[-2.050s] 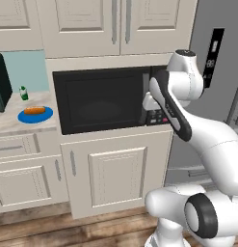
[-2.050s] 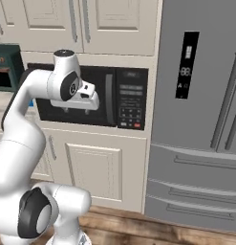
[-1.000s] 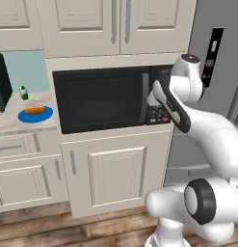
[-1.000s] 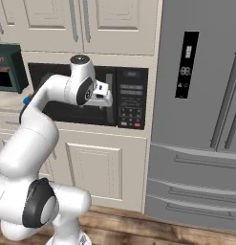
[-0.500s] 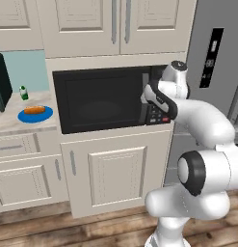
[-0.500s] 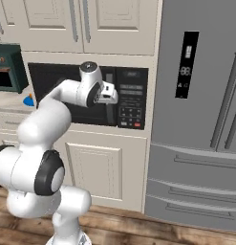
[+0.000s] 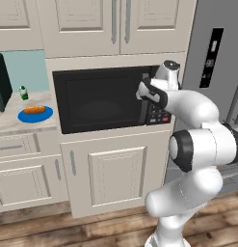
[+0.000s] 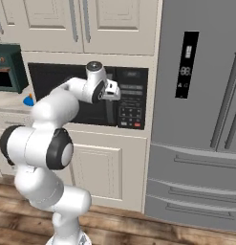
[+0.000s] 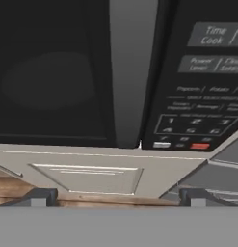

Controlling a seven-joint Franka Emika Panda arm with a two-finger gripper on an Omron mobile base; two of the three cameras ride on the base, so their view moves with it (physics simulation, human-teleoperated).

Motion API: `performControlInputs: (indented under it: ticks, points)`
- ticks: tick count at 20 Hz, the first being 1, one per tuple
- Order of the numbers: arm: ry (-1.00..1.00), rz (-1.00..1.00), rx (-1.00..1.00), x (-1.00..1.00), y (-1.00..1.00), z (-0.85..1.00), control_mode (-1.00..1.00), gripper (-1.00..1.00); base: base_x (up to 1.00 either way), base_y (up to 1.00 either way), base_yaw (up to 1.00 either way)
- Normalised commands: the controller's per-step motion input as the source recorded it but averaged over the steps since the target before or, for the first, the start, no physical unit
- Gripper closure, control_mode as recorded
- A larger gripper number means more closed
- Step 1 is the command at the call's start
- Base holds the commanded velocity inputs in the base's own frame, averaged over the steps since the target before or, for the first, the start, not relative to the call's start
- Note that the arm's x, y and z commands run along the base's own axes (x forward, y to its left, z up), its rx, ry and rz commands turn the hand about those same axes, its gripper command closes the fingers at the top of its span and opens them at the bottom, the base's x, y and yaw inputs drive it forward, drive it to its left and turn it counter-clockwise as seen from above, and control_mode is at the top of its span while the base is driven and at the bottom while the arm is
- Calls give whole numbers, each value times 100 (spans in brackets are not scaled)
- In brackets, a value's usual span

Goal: Pick the hotdog bun from the counter and place it in the microwave. Then turn on the microwave.

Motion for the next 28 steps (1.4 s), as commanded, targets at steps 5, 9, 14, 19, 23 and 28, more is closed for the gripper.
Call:
performControlInputs:
  ticks: [5,9,14,19,23,28]
  points:
    - [0,0,3,45,0,-17,-100,-100,0,0,0]
    - [-1,0,1,37,0,-21,-100,-100,0,0,0]
    - [-3,0,0,35,0,-20,-100,-100,0,0,0]
    - [-6,-1,0,24,-2,-17,-100,-100,0,0,0]
    - [-7,0,0,22,-3,-15,-100,-100,0,0,0]
    - [-8,-1,0,23,-1,-15,-100,-100,0,0,0]
